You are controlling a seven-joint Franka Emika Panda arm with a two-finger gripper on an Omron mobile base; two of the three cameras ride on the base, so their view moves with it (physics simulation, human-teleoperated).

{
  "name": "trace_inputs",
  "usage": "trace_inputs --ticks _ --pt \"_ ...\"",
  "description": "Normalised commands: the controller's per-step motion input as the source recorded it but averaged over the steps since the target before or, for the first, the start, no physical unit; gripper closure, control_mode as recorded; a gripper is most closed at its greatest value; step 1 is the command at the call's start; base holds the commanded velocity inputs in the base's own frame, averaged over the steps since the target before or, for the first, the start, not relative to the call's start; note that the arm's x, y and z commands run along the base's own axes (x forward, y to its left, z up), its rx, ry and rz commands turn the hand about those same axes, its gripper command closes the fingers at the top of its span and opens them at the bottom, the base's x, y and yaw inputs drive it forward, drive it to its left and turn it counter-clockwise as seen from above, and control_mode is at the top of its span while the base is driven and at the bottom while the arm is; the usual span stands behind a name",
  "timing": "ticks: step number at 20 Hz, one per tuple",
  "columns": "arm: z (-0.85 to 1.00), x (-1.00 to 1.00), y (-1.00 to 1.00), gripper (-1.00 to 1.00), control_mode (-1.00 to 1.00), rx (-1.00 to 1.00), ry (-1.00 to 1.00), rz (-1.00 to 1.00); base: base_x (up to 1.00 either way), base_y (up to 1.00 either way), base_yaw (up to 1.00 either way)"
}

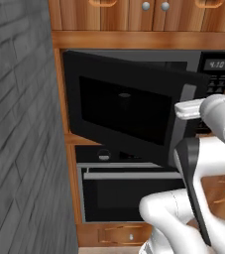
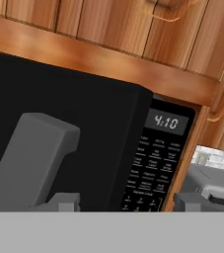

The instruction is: Pick the mug from the counter and place it inside the microwave. Then close the microwave.

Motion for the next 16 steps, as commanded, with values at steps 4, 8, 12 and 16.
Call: trace_inputs --ticks 4,8,12,16 --pt "0.0 0.32 -0.03 -1.0 -1.0 0.0 0.0 0.0 0.0 0.0 0.0" --pt "0.0 0.24 0.0 -1.0 -1.0 0.0 0.0 0.0 0.0 0.0 0.0" --pt "-0.06 0.33 -0.03 -1.0 -1.0 0.0 0.0 0.0 0.0 0.0 0.0" --pt "-0.03 0.35 -0.01 -1.0 -1.0 0.0 0.0 0.0 0.0 0.0 0.0"
